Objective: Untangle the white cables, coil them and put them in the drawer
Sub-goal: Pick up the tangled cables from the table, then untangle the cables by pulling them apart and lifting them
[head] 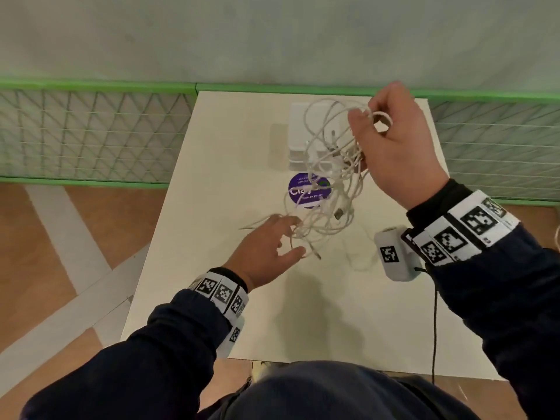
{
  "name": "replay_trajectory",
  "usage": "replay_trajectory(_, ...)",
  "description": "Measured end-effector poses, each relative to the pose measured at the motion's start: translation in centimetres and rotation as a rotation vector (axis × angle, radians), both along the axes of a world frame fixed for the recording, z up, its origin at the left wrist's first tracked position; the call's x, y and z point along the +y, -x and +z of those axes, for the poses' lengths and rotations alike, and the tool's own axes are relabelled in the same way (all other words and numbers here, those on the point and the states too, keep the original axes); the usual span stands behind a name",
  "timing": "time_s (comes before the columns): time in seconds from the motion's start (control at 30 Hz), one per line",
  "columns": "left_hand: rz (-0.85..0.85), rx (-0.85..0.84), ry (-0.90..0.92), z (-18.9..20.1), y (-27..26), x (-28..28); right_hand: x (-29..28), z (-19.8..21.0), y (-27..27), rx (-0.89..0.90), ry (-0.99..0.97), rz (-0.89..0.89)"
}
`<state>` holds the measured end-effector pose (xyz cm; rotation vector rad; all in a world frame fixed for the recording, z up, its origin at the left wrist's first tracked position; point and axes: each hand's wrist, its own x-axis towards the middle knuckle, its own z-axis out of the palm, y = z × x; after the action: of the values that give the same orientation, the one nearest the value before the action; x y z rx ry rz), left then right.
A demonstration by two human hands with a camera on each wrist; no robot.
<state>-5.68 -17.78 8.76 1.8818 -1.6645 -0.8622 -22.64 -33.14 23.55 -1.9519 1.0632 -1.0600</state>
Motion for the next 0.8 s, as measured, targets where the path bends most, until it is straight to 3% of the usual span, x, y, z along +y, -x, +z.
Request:
replay_trajectory(0.1,0.013,-0.041,-0.196,-2.3,-0.5,0.9,-0.6,2.2,-0.5,-0.009,0.155,-0.052)
replay_trajectory(0.2,0.076,-0.009,-0.254,-4.0,-1.2,2.1,-1.6,4.0,-0.5,-0.068,0.189,-0.058)
replay_trajectory(0.5,0.136,-0.014,-0.448,-6.2,-2.6,3.4,-2.6,5.3,-0.4,-0.337,0.141,0.015)
replay_trajectory(0.63,0.197,0.024,-0.444,-6.3,-2.7,3.6,-3.4,5.6,0.0,-0.457,0.003,0.120)
replay_trajectory(0.7,0.249,0.044,-0.377,-5.7,-2.4,3.3,-3.7,5.0,-0.5,-0.386,0.004,0.101)
replay_trajectory(0.8,0.297,0.071,-0.117,-2.8,-1.6,2.0,-2.8,3.1,-1.7,-0.211,-0.001,0.087)
